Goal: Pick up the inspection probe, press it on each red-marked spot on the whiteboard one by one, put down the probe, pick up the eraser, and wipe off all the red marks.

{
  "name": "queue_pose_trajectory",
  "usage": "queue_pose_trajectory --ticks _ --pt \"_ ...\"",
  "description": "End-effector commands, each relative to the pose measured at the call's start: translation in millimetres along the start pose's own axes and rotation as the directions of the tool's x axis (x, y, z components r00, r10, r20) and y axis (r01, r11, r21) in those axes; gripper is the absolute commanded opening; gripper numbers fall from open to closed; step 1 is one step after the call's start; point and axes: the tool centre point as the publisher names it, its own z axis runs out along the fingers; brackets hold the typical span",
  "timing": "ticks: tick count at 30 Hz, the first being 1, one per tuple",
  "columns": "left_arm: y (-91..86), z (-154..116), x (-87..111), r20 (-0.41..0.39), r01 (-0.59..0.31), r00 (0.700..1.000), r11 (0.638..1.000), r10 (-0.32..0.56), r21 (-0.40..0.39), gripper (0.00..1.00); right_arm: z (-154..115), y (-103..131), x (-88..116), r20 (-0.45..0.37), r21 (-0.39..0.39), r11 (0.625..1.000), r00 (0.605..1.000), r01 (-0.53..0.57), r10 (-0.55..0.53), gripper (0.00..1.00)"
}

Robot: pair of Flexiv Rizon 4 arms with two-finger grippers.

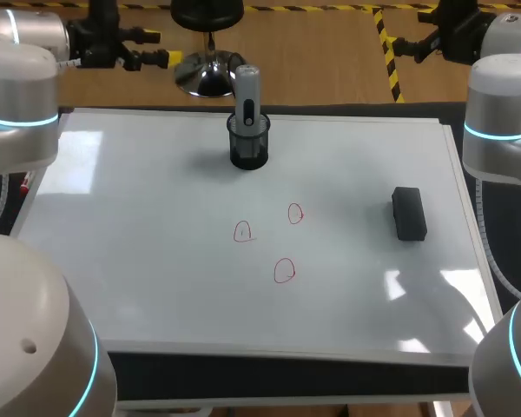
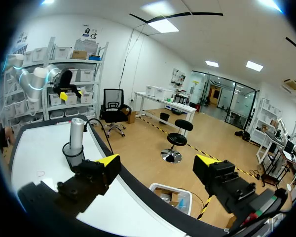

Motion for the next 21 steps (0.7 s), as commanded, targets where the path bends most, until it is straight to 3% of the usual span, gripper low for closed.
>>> queue_pose_trajectory --ticks 1,9,21 --pt "1.6 7 -3.1 -0.066 -0.027 0.997 1.0 0.027 0.005 1.0 0 0 0 0.0 0.0 1.0 1.0 0.0 0.0 1.0" --pt "1.9 16 13.1 -0.218 -0.07 0.973 0.997 0.074 0.027 1.0 0 0 0 0.0 0.0 1.0 1.0 0.0 0.0 1.0" --pt "15.3 24 16.4 -0.293 -0.026 0.955 0.999 0.037 0.042 1.0 0 0 0 0.0 0.0 1.0 1.0 0.0 0.0 1.0"
